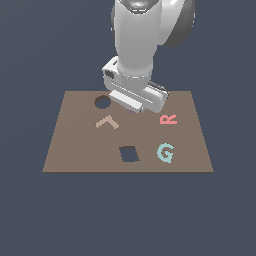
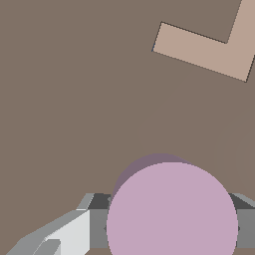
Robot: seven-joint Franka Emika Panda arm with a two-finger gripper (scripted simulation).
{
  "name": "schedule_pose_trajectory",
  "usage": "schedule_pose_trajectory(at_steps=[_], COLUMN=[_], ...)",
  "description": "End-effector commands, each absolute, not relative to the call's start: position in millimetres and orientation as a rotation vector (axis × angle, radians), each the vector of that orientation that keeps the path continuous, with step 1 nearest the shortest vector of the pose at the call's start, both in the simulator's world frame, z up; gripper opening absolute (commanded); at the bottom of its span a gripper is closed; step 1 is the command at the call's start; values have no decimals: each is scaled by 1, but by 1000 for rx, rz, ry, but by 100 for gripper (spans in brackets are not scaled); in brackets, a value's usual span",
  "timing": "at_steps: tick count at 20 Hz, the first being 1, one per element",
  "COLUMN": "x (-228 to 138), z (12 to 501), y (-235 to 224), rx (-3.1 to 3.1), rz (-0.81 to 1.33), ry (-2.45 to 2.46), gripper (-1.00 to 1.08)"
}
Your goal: Insert a designated object into the corresponding slot on a board.
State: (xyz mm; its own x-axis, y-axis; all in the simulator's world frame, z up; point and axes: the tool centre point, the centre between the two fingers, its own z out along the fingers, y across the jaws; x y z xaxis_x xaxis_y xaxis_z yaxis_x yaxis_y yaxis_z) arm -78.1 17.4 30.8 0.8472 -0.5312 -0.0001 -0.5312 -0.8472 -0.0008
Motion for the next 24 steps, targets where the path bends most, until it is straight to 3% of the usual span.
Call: schedule_pose_trajectory(at_steps=[1,24], x=[-77,-53], z=[31,35], y=[17,-21], rx=[-3010,-2515], rz=[-1,-3], ry=[895,1880], gripper=[-100,-100])
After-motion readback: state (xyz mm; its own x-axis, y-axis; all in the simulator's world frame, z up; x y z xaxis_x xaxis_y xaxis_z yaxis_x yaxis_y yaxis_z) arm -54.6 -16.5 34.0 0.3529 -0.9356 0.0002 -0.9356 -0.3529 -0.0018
